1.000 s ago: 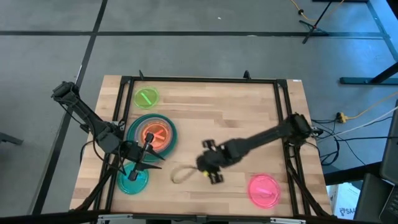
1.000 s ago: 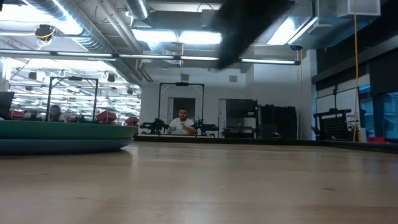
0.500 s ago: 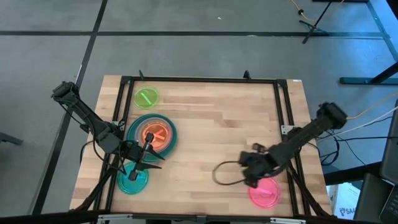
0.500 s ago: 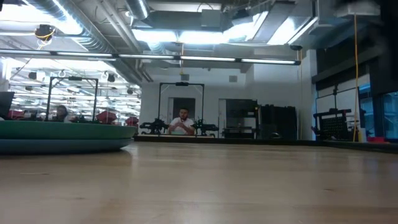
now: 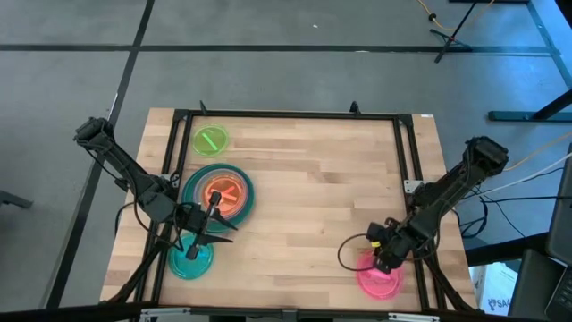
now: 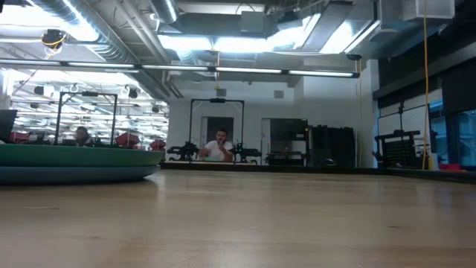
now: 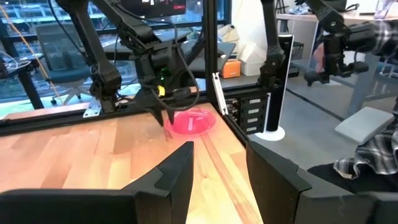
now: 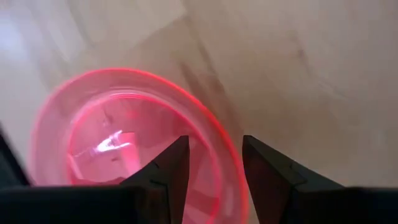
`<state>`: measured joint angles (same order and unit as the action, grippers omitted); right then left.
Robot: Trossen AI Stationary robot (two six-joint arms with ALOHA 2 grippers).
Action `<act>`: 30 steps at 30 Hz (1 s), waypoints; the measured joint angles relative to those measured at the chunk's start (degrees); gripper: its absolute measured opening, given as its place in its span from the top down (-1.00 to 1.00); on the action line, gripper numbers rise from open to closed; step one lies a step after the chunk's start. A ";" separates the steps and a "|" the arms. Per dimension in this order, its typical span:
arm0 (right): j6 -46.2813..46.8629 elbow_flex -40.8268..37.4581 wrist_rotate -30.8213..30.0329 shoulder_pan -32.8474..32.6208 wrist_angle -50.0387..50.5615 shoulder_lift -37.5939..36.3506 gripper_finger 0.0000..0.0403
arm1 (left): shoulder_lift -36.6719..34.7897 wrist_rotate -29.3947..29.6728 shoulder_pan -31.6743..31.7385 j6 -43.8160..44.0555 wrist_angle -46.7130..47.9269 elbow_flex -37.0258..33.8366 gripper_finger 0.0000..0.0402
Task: Stack plastic plates
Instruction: Stack the light pink plate on top of the orange plate
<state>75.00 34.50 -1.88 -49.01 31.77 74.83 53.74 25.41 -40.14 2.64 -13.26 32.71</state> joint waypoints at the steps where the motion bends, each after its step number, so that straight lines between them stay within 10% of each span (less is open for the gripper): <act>1: 0.00 0.02 -0.01 -0.33 -0.54 0.00 0.31 | 0.00 0.02 0.00 0.00 0.01 0.00 0.30; 15: -2.21 0.20 3.66 -0.85 -1.99 5.42 0.32 | 0.33 0.12 0.01 0.24 1.18 0.00 0.30; 25: -3.58 0.13 2.96 -0.85 -1.68 5.48 0.94 | 0.33 1.60 1.29 0.26 1.23 0.00 0.30; 30: -3.27 0.23 1.56 0.25 -1.59 4.24 0.91 | 0.33 1.60 1.29 0.24 1.28 0.00 0.30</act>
<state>71.73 34.73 -0.32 -48.77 30.18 79.07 54.06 27.00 -38.85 2.87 -11.99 32.71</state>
